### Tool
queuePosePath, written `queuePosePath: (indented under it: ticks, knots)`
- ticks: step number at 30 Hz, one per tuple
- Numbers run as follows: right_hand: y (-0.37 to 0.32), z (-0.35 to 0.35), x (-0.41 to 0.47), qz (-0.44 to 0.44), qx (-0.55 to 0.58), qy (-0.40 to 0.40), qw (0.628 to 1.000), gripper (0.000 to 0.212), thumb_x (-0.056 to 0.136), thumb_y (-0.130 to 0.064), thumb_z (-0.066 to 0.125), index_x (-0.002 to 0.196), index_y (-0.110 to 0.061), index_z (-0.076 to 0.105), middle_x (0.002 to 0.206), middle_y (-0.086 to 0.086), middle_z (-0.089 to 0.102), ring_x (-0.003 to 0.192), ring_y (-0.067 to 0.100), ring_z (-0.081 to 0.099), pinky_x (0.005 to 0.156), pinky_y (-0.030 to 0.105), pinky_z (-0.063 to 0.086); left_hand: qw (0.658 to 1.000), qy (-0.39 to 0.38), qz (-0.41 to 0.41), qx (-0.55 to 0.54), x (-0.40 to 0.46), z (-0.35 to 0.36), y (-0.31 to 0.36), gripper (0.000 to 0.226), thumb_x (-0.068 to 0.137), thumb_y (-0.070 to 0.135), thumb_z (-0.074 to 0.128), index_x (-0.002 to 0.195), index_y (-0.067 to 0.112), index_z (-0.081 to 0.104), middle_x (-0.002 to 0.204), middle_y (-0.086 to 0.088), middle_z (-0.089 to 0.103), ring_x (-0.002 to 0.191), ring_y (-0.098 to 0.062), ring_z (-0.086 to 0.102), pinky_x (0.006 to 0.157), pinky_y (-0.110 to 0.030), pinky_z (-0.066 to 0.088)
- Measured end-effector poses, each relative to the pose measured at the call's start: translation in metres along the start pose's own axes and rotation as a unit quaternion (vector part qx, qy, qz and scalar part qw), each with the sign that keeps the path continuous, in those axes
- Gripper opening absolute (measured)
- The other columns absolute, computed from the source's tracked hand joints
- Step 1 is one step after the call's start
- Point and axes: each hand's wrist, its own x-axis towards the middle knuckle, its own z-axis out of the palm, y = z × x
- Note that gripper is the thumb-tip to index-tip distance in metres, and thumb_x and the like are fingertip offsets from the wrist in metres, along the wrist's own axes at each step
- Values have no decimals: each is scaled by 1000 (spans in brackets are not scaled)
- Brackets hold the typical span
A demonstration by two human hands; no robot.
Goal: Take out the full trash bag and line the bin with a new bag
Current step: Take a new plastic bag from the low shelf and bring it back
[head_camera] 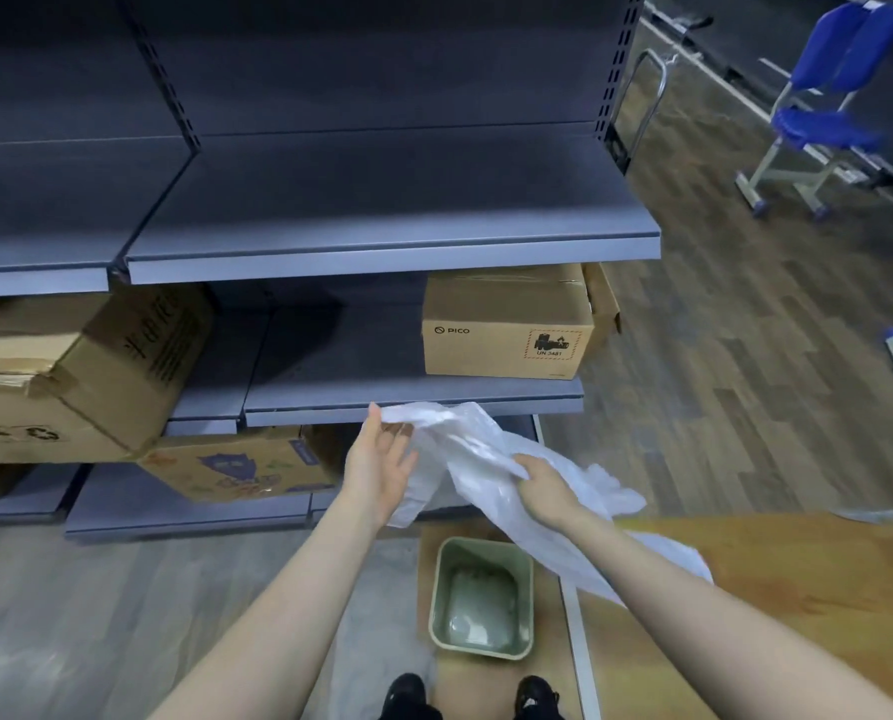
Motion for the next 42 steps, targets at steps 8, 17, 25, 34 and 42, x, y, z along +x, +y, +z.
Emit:
queuePosePath:
  ticks: [8, 17, 25, 34, 42]
  knots:
    - [-64, -38, 0, 239, 521, -114, 811, 30, 102, -7, 32, 131, -6, 39, 135, 16, 49, 130, 30, 46, 100, 43, 37, 927, 2, 216, 306, -46, -50, -53, 76, 69, 54, 68, 129, 23, 33, 128, 11, 43, 119, 0, 45, 94, -10, 34]
    - [-70, -35, 18, 291, 688, -102, 657, 47, 98, -34, 28, 130, -8, 51, 128, 8, 58, 113, 21, 56, 100, 37, 41, 890, -185, 16, 416, -58, -86, -118, 71, 82, 36, 65, 132, -7, 40, 133, -14, 50, 125, -20, 46, 93, -10, 38]
    - [-71, -32, 8, 263, 697, -36, 666, 32, 100, -28, 33, 109, -4, 52, 84, 22, 63, 84, 32, 67, 74, 41, 55, 794, 8, 243, 557, -37, -61, -104, 64, 90, 14, 53, 146, 26, 23, 91, 0, 68, 76, -19, 64, 69, -40, 55]
    - [-13, 33, -37, -25, 386, 104, 916, 89, 79, -73, 45, 150, -33, 10, 159, -8, 13, 146, 15, 16, 120, 39, 14, 751, 47, 313, 580, -18, -39, -79, 56, 88, -1, 40, 137, 25, 41, 78, -3, 61, 68, -22, 53, 52, -22, 35]
    - [25, 88, -55, -116, 51, 27, 992, 120, 57, -70, 73, 150, -28, 10, 150, -10, 25, 137, 10, 30, 108, 31, 36, 822, 37, 199, 532, 2, -19, -69, 29, 87, 4, 48, 62, 14, 36, 62, 3, 44, 58, -13, 38, 49, -16, 31]
